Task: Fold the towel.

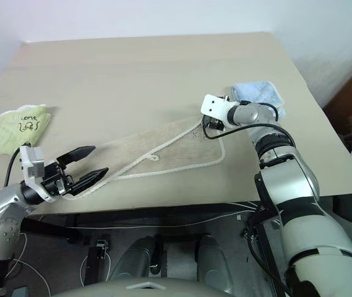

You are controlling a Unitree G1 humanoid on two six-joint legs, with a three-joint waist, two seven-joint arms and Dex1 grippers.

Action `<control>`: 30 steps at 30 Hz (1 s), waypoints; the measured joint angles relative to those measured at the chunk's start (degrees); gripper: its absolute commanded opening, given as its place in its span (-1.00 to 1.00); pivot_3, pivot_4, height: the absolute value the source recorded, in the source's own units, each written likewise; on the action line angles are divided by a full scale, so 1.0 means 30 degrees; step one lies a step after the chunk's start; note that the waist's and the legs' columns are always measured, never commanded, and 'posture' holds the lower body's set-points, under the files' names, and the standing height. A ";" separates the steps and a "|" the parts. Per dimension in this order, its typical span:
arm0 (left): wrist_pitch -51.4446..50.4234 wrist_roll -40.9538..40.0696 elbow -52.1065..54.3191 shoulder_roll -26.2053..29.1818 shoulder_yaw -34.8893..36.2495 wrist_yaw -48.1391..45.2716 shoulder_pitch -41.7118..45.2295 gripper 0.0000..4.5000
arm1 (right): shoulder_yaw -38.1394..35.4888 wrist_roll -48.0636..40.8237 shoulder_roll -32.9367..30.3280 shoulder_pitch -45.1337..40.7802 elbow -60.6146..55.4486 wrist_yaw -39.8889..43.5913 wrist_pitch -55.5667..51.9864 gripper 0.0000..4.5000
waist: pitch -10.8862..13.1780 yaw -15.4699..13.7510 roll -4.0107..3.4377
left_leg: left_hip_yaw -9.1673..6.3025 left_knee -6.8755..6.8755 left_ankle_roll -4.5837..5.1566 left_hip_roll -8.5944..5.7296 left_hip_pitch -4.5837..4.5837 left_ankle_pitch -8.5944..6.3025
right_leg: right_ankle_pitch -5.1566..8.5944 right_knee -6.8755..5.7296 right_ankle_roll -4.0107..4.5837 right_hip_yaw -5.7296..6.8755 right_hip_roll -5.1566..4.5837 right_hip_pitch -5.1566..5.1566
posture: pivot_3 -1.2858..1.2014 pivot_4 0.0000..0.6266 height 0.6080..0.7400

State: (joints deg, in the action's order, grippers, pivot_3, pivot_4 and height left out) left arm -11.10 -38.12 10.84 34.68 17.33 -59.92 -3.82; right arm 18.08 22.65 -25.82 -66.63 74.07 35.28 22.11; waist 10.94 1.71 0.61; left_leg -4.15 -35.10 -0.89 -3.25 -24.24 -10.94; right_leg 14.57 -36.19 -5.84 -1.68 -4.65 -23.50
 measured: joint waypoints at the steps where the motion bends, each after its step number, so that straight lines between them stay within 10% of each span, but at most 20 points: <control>1: 0.0043 0.0002 0.0004 0.0000 0.0000 0.0009 -0.0008 1.00 | 0.0049 0.0137 0.0001 -0.0001 0.0056 -0.0046 0.0073 0.03 | 0.0000 0.0031 0.0000 | -0.0004 0.0000 -0.0001 0.0000 0.0001 0.0000 | -0.0001 -0.0001 -0.0002 0.0000 0.0000 0.0000 | 0.03 -0.52 1.00; 8: -0.0036 -0.0010 0.0521 0.0091 0.0026 0.0338 0.0000 1.00 | 0.0035 0.0451 -0.0019 -0.0001 0.0128 -0.0262 0.0430 -1.00 | 0.0001 0.0329 -0.0001 | -0.0004 0.0010 -0.0004 0.0001 0.0016 0.0003 | -0.0012 -0.0009 -0.0022 -0.0003 0.0002 0.0001 | 0.03 -0.52 1.00; 30: -0.2687 0.0454 0.3239 0.1992 0.0583 0.2385 0.0206 1.00 | -0.5557 -0.6517 0.0496 -0.1435 -0.8873 0.1505 -0.5435 -1.00 | 0.0012 0.0269 -0.0020 | -0.0025 0.0045 -0.0014 0.0010 0.0026 0.0004 | 0.0006 -0.0014 0.0011 0.0000 0.0001 -0.0009 | 0.03 -0.52 1.00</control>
State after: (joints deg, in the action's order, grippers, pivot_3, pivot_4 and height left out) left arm -19.16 -36.76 20.56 40.65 19.07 -52.76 -3.20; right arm 1.41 3.10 -24.33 -70.94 47.45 39.80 5.80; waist 10.98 2.51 0.55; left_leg -4.22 -34.96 -0.93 -3.22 -24.16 -10.93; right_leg 14.59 -36.23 -5.80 -1.68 -4.64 -23.52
